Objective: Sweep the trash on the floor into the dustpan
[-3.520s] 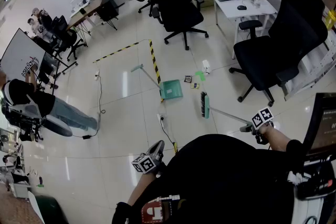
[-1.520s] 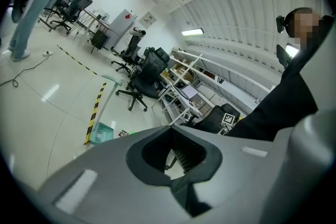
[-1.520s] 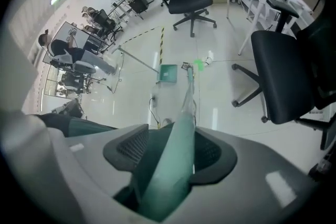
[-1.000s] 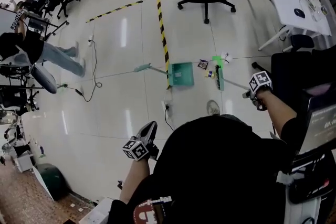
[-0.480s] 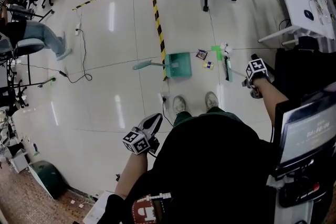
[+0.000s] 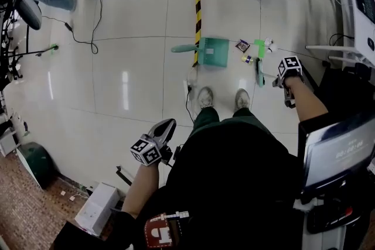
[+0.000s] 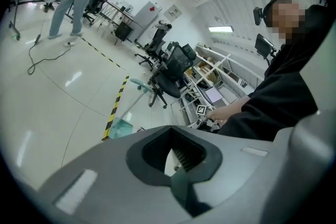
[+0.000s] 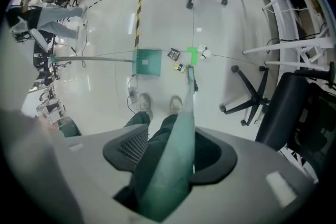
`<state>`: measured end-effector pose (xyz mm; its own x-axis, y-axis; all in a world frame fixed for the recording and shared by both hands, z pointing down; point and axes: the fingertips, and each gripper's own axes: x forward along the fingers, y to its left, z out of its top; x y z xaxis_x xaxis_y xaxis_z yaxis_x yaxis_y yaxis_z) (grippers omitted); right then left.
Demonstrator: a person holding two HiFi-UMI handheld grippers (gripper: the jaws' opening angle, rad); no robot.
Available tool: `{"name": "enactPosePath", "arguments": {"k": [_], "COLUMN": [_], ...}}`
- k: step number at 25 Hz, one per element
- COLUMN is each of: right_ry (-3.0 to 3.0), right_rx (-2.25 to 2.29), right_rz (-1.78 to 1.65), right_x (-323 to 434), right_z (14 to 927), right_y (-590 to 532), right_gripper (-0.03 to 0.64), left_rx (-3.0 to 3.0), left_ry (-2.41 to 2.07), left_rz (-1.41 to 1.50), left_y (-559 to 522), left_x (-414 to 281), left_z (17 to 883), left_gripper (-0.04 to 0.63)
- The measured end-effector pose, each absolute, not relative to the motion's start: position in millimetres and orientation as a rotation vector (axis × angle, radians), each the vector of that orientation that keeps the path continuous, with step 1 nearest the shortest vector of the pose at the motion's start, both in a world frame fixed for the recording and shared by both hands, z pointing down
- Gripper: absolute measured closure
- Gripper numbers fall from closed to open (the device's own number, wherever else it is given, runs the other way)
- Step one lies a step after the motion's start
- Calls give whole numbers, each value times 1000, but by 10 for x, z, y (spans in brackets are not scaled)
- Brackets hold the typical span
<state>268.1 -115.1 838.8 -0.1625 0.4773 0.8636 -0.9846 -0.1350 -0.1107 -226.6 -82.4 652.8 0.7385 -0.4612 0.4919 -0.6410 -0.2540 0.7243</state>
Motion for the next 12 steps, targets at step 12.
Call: {"name": "enactPosePath", "arguments": {"k": [12], "right_ry": [-912], "right_rx": [806], "right_rz": [1581], "right_x": [1984], "right_z": [8450], "right_y": [-1520], "right_gripper": [370], "left_rx": [1852], "left_ry": [-897], "left_rz": [154], "left_y": [-600], "left_x": [-2709], "left_z": [6605], "left_gripper": [597]}}
